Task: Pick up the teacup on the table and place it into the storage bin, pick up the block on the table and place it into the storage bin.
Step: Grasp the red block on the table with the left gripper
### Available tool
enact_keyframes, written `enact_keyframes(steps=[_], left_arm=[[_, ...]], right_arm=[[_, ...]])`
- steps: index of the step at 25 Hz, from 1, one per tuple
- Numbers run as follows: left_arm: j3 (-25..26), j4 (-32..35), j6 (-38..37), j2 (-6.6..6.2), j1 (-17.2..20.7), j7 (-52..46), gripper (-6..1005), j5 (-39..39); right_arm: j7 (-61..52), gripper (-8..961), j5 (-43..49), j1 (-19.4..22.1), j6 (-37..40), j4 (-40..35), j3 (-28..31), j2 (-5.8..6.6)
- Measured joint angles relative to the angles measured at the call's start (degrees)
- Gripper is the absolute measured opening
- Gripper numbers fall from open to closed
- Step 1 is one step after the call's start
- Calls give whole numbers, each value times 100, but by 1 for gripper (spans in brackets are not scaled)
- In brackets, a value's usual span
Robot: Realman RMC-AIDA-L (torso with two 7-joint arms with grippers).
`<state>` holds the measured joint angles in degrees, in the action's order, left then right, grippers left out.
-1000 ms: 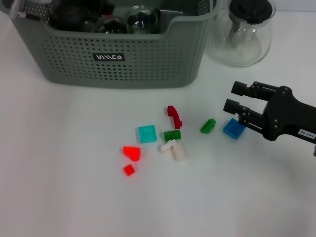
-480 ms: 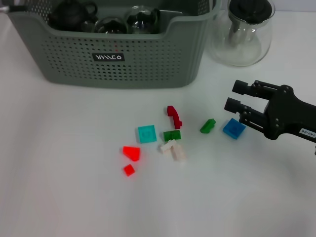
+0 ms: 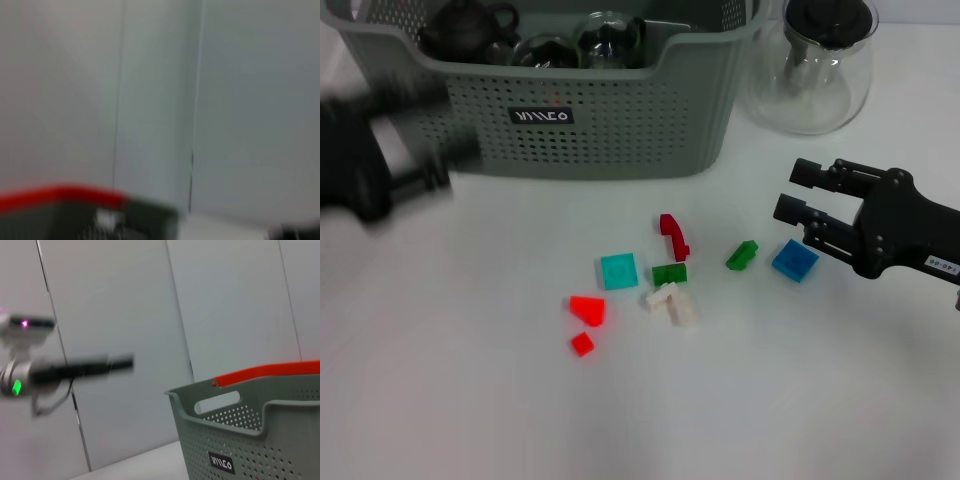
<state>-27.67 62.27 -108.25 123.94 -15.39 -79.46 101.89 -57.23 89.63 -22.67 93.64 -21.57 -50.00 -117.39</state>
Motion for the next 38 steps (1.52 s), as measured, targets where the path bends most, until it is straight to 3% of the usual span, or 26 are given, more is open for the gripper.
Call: enact_keyframes(steps=[3,8,14,25,38], left_arm=[[-19,-673,43,79,208,1116,594,733],[-8,-2132,497,50,107,2486,571,1706],[-48,-3157,1142,33,-58,3425,528,2129],[-151,-4088,2453,54,-166,4335,449,2178],[-116,-4156,2514,59,-138,4596,387,2140]], right_arm=[[-28,505,-6,-21,-2,-9,7,-3],[-51,505,6,-35,-23,15,35,0],[-51,505,18,-39,-26,19,35,-11],[-51,504,14,7,-31,22,35,-15],[-51,504,27,9,-30,22,34,-12]])
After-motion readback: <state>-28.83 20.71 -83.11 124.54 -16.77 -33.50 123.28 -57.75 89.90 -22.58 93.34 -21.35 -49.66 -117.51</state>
